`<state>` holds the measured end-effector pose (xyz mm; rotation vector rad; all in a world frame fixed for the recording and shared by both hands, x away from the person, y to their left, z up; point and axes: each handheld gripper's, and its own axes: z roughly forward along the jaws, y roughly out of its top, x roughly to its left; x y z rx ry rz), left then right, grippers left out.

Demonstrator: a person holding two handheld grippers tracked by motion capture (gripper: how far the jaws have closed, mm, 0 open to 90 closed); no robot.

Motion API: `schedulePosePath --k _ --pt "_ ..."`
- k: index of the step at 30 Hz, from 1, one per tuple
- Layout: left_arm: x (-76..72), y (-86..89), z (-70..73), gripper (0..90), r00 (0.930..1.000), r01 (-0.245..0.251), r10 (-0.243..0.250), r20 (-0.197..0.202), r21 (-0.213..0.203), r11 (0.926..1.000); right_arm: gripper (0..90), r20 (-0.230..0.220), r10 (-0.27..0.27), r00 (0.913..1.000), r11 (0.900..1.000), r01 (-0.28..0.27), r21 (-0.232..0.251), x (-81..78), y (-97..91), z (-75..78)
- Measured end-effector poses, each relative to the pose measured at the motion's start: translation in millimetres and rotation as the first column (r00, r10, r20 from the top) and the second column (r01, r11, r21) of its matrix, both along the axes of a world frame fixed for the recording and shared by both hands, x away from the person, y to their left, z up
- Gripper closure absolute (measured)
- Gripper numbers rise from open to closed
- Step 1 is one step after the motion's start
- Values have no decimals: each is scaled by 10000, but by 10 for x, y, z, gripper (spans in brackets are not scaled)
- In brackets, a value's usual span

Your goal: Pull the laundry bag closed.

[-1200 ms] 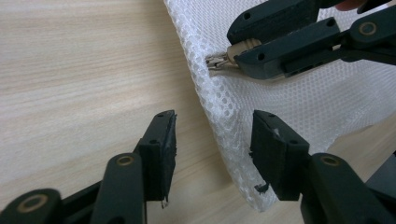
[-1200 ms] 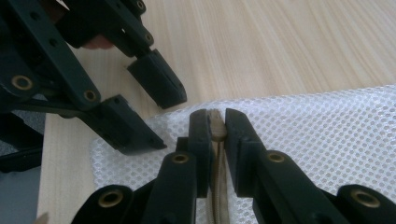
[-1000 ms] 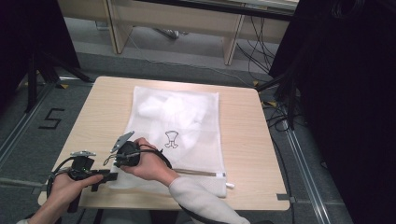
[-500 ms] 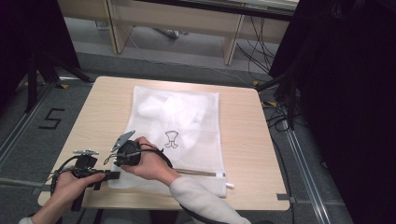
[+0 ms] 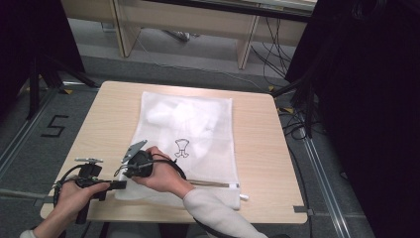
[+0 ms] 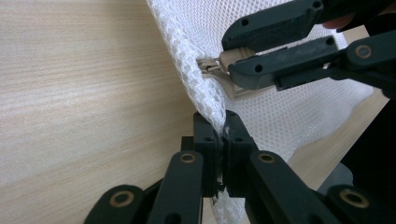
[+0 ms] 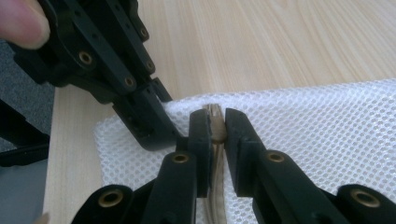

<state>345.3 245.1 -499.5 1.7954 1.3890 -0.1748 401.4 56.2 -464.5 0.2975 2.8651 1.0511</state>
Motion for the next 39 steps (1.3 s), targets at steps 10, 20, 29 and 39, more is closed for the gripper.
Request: schedulePosePath --k 10,20,29,39 --pt "-7 12 14 862 10000 -82 82 -8 -142 9999 824 -112 -77 9999 10000 77 -59 -20 -32 -25" --pt "-11 25 28 864 9999 -123 124 15 -225 9997 825 -77 55 10000 9999 -56 -98 5 -73 -46" --pt "-12 38 31 864 9998 -173 173 -14 -365 9992 825 -60 136 9999 9998 -136 -129 0 -96 -39" --pt "-15 46 43 864 9994 -337 338 18 -469 9983 825 -100 90 9999 9999 -92 -112 -2 -129 -2"
